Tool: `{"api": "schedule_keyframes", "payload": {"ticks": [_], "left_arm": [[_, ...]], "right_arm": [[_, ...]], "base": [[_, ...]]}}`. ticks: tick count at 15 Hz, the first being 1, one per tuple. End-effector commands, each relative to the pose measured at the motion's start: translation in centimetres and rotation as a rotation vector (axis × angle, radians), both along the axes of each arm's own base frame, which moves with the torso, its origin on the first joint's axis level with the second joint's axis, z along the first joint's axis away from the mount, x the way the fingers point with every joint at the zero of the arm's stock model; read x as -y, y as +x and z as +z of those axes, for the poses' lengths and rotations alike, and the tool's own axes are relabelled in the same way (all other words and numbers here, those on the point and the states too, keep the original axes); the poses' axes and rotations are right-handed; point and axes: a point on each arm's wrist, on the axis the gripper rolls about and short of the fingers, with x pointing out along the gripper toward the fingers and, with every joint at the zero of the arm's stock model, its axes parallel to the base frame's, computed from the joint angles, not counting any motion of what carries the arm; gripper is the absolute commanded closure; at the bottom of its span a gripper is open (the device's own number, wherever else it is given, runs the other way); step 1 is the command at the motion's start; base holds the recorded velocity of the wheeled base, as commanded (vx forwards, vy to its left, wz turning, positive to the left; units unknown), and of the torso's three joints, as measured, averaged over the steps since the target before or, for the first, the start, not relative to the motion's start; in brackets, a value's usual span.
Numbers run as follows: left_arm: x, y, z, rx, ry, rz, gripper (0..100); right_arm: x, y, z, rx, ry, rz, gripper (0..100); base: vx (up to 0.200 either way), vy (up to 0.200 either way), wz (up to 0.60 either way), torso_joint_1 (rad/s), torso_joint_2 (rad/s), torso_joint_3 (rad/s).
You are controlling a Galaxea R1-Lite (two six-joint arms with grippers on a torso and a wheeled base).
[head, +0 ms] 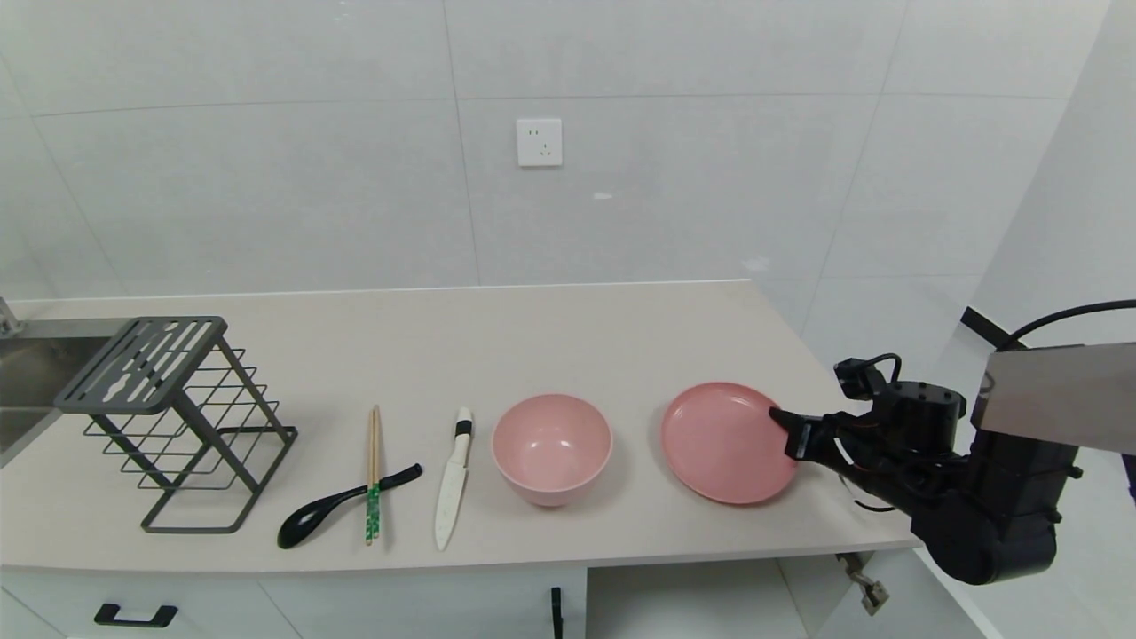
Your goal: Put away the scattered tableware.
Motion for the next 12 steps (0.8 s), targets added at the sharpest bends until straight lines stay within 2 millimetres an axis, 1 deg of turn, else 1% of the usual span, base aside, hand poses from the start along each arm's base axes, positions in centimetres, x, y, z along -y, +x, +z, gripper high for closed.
{"api": "schedule_keyframes", "payload": {"ticks": [1,6,7,8,9,10,12], "left_arm": [[0.0,0.0,0.0,-0.001,0.000,0.001,0],[0.0,0.0,0.0,0.001,0.000,0.001,0],[0.0,0.0,0.0,-0.001,0.000,-0.001,0],[0.0,0.0,0.0,-0.001,0.000,-0.001,0],[0.0,0.0,0.0,0.000,-0.001,0.001,0],[0.0,0.0,0.0,-0.001,-0.001,-0.001,0],[0.0,0.0,0.0,-0.001,-0.001,-0.001,0]], "right_arm": [[-0.1,-0.1,2.3,0.051,0.048,-0.011,100],[-0.3,-0.3,4.4,0.072,0.160,-0.040,100],[-0.5,-0.8,5.1,0.093,0.212,-0.043,100],[-0.5,-1.3,5.3,0.117,0.242,-0.046,100],[-0.6,-1.9,5.0,0.090,0.243,-0.048,100],[-0.7,-2.4,5.0,0.080,0.242,-0.061,100],[-0.6,-2.9,5.0,0.070,0.236,-0.076,100]], "base": [[0.000,0.000,0.00,0.000,0.00,0.000],[0.000,0.000,0.00,0.000,0.00,0.000],[0.000,0.000,0.00,0.000,0.00,0.000],[0.000,0.000,0.00,0.000,0.00,0.000],[0.000,0.000,0.00,0.000,0.00,0.000],[0.000,0.000,0.00,0.000,0.00,0.000],[0.000,0.000,0.00,0.000,0.00,0.000]]}}
